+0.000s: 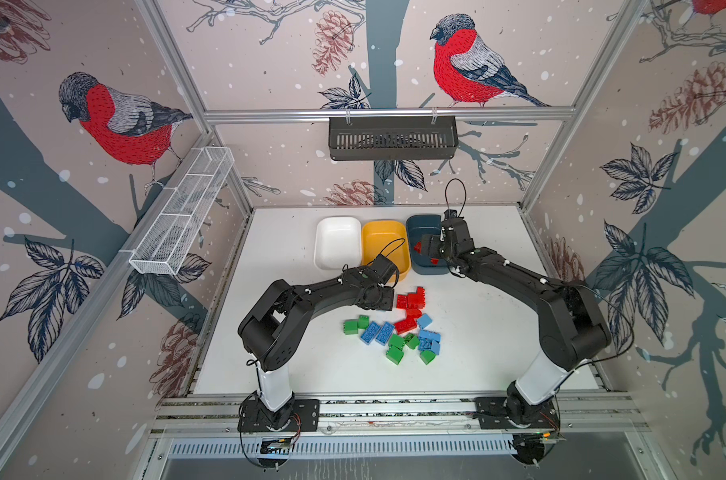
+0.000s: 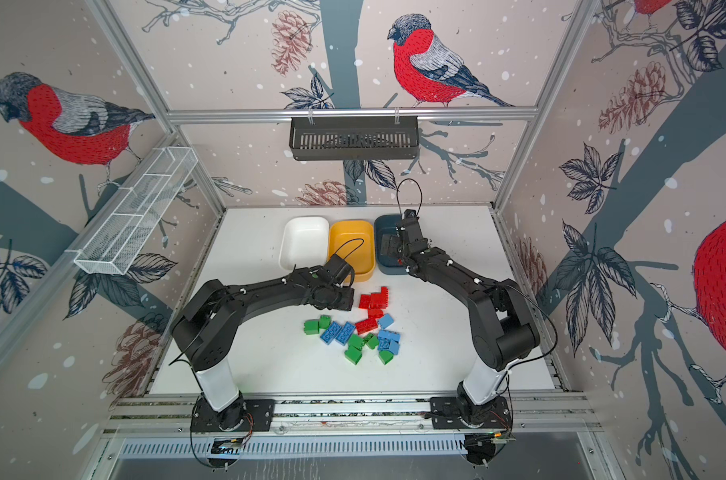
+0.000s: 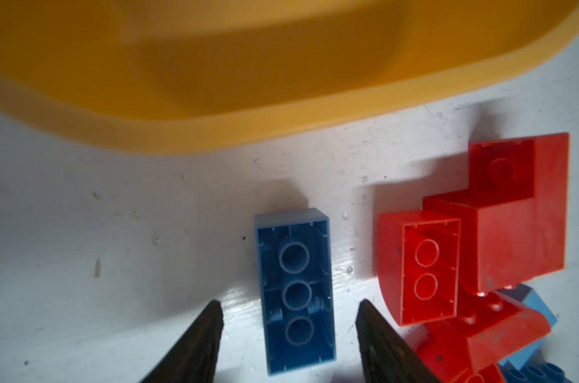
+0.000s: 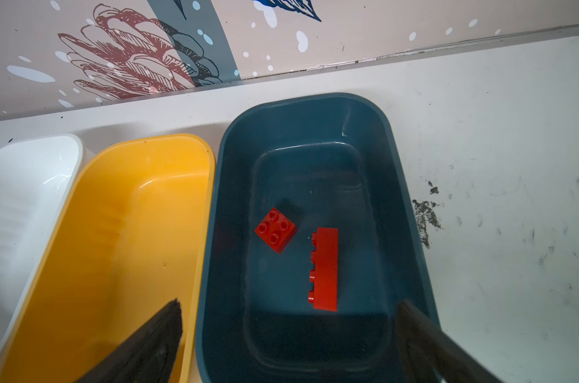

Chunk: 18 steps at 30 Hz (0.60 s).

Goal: Sort the legos into containers by color
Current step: 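Lower the left gripper over a blue brick while the right lifts from the teal tub, then grasp the blue brick with the left gripper and drop it into the yellow tub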

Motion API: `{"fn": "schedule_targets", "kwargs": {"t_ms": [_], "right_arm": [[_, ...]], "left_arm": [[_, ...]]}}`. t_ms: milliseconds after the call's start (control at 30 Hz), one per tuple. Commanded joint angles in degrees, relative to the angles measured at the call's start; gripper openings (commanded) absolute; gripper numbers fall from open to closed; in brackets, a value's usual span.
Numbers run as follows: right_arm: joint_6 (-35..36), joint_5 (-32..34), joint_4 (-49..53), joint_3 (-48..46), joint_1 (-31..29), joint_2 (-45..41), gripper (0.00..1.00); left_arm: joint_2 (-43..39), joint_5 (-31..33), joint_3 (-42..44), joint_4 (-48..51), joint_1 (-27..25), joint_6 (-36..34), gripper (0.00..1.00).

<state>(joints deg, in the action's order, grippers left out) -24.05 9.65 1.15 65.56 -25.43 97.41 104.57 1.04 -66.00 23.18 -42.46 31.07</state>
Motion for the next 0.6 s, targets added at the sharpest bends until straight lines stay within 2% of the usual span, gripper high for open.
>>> {"fn": "schedule_targets", "kwargs": {"t_ms": [0,167,367,567], "right_arm": [[-0.47,0.99,-1.15,-0.01,-0.08,-0.37,0.99],[-0.43,1.0,-1.15,-0.13,-0.08,-0.93,0.99],[-0.28,1.23,-1.15,-0.99,-0.12,-2.31,0.99],[-0.05,1.47,-2.8,-3.82,-0.07,-4.97,0.99]], "left_arm": [[1.27,-0.78,-0.86,0.79,0.01,-1.45,0.58],[2.05,-0.01,-1.75,1.83,0.01,-1.53,0.44],[-0.7,1.63,-0.97,1.51,-0.03,-1.26,0.34],[-7.05,2.71,0.22,-2.4,0.01,-2.86,0.32]]}}
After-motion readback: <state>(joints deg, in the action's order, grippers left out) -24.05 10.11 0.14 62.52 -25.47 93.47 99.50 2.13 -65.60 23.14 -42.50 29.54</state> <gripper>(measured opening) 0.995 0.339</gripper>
